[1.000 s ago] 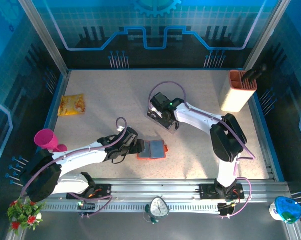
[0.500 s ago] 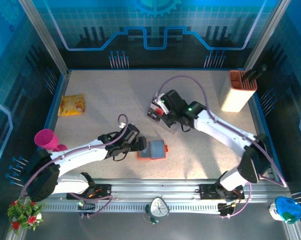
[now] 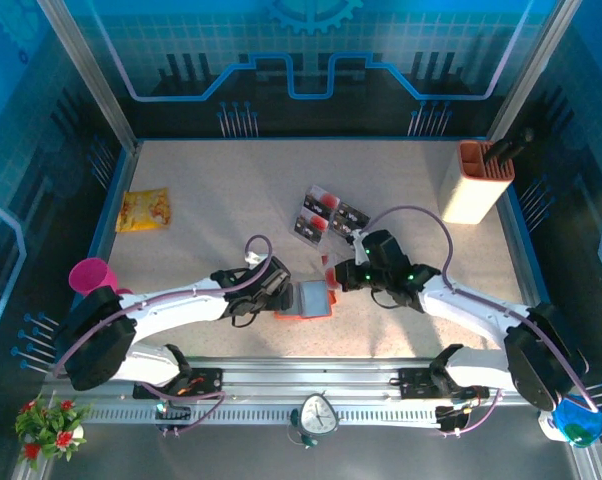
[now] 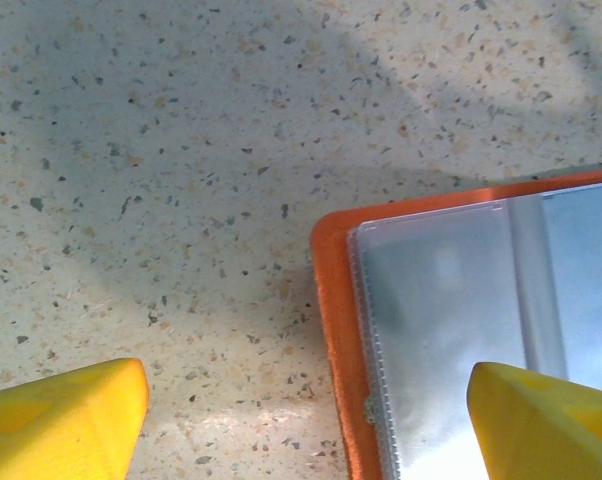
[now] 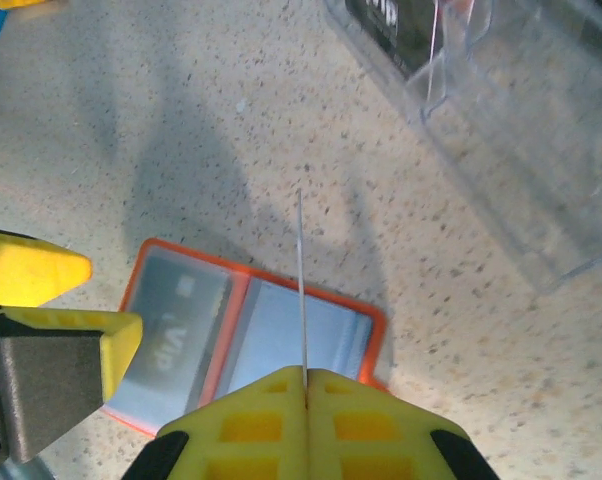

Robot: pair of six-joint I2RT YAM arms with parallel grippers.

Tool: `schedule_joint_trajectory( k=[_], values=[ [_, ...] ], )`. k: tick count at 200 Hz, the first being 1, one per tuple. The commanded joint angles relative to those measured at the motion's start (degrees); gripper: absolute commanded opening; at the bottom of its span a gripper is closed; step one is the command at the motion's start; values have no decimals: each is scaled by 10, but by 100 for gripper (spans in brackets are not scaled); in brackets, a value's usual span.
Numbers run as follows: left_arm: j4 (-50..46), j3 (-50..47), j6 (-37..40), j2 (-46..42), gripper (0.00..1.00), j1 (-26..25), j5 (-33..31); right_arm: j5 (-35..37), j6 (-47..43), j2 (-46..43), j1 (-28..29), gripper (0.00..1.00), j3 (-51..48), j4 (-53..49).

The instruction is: Put the credit cards into the card holder

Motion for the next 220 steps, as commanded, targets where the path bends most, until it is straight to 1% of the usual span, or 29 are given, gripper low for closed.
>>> schedule_joint_trajectory(
  k=[1,33,61,139,220],
  values=[
    [-24,-13,-10,7,84,-4,-25,-47,94,2,-3,0,-43,176],
    [-31,-18,-20,12,84,-4,-34,-50,140,36,7,0,-93,285],
    [-33,-24,-25,13,84,-4,-37,-39,155,61,22,0,-106,333],
    [-36,-34,-31,21,84,-5,-38,-23,177,138,63,0,-106,396],
    [-26,-43,-32,25,83,-4,-34,-28,198,191,68,0,-112,443]
  ],
)
